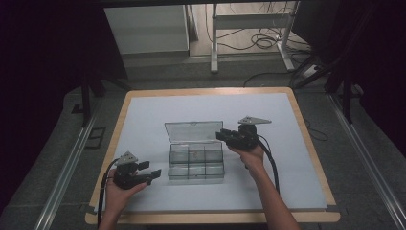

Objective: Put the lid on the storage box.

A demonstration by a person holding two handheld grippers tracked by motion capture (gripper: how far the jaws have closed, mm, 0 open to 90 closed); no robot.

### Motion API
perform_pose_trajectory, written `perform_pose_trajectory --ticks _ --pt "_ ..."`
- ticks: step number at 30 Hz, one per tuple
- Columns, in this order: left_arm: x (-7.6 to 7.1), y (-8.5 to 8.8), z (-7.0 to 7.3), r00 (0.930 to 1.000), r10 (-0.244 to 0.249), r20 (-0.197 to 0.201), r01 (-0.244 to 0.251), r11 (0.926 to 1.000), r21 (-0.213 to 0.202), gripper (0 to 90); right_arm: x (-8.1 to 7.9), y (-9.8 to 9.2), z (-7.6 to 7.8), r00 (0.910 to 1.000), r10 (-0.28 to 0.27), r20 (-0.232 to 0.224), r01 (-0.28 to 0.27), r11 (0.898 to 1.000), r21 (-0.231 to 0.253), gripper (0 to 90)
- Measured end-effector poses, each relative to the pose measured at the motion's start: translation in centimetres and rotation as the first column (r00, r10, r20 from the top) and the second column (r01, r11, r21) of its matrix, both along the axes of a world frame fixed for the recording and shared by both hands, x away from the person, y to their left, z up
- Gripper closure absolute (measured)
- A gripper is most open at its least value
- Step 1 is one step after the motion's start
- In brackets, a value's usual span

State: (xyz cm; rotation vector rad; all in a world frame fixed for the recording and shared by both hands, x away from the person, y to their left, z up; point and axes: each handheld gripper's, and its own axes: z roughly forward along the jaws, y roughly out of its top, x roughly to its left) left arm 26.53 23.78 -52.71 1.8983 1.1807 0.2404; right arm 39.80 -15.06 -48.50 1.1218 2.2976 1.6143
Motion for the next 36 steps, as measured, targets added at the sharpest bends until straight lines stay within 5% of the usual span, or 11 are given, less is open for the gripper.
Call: perform_pose_trajectory --ticks 36 --pt "-0.13 0.36 0.45 0.9991 0.042 -0.002 -0.042 0.999 -0.014 34.4 -0.7 -0.27 -0.41 1.0 0.008 -0.003 -0.008 1.0 0.0 60.9"
